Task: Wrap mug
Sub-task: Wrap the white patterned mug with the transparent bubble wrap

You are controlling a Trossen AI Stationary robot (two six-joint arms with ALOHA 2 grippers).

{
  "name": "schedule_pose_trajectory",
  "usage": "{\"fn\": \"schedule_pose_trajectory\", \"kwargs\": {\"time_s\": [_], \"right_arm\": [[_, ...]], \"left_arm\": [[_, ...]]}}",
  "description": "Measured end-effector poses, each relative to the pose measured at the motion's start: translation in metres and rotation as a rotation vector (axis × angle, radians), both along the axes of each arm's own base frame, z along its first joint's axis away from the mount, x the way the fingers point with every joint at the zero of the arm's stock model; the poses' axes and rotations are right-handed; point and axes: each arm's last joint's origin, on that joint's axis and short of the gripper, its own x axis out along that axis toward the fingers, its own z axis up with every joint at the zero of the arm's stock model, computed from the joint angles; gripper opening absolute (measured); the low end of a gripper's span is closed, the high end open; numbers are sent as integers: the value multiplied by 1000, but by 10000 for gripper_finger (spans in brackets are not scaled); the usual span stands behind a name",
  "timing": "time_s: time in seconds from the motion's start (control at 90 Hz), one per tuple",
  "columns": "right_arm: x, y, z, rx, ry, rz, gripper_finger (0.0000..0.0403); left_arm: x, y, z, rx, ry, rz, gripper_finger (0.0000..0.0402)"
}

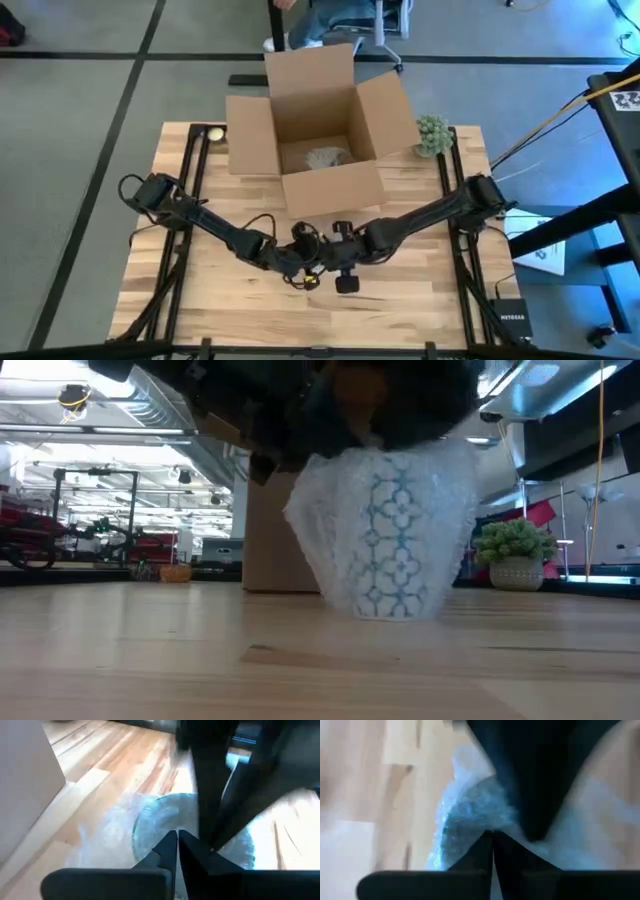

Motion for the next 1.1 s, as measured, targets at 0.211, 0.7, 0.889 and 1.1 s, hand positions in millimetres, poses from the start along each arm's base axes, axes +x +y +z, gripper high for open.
{"fn": "schedule_pose_trajectory", "kwargs": {"time_s": [0.211,0.7,0.889,1.1], "right_arm": [[-11,-10,25,-126,-21,-88,1],[14,-2,-81,-65,44,-50,0],[17,-1,-71,-71,21,-32,1],[16,-1,-44,-92,44,-13,1]], "left_arm": [[-1,-3,0,7,-3,-11,0],[-15,-14,25,-26,-36,-64,0],[-23,-17,40,-61,-82,-29,0],[-16,-22,13,-71,-36,-19,0]]}}
